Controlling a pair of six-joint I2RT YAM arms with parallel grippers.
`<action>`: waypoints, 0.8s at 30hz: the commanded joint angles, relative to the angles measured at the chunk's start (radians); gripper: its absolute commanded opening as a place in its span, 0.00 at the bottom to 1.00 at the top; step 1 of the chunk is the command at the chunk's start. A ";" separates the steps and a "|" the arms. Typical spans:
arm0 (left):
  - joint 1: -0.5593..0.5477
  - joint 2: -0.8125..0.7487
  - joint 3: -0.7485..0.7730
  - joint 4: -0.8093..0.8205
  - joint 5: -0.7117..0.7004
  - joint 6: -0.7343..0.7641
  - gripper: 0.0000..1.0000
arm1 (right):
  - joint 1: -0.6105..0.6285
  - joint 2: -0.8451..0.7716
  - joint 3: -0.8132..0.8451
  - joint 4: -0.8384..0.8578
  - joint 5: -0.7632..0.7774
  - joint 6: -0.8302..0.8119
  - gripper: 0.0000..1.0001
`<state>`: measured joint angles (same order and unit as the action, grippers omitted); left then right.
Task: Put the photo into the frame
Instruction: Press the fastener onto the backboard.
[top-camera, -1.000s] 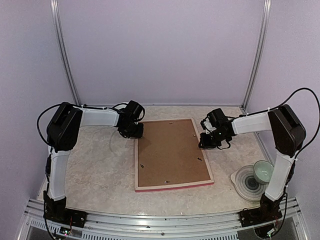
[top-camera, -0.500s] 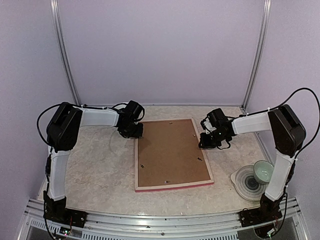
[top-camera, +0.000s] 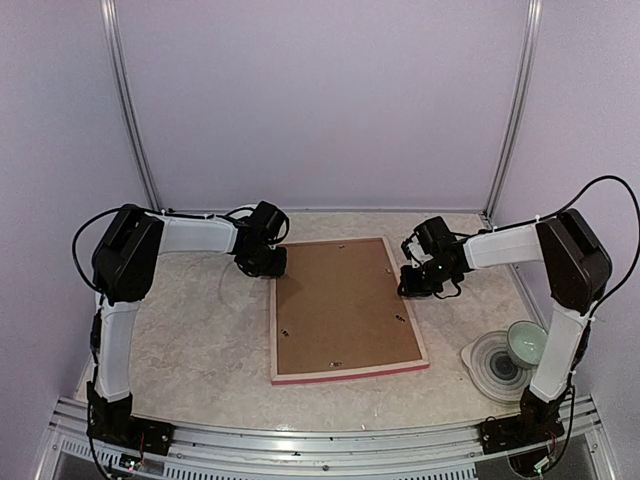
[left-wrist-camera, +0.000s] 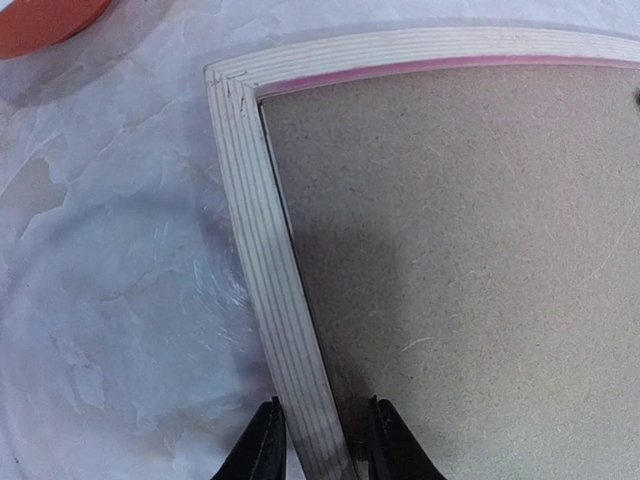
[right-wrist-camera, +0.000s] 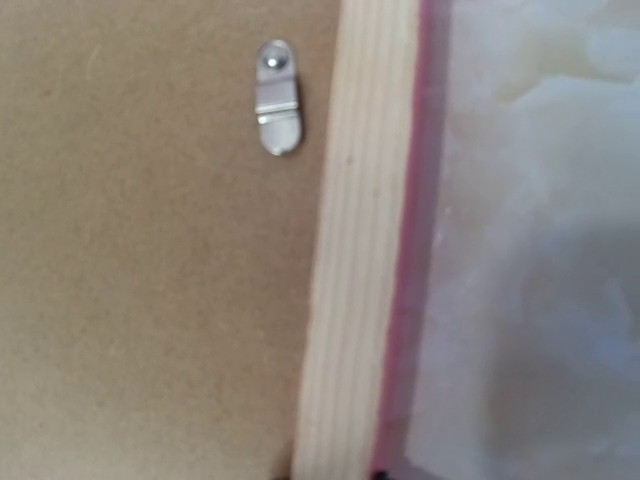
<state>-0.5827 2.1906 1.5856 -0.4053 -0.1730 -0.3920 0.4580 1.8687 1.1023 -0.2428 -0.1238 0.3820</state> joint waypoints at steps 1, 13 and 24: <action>-0.009 -0.031 -0.013 -0.007 0.029 0.006 0.27 | 0.024 0.036 0.004 -0.037 -0.031 -0.049 0.11; -0.009 -0.034 -0.010 -0.001 0.024 0.002 0.23 | 0.024 0.037 0.003 -0.037 -0.031 -0.049 0.11; -0.007 -0.055 -0.021 0.023 0.020 -0.005 0.24 | 0.024 0.041 0.005 -0.038 -0.031 -0.049 0.11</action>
<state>-0.5812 2.1830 1.5764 -0.4034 -0.1852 -0.4221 0.4580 1.8694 1.1027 -0.2432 -0.1234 0.3820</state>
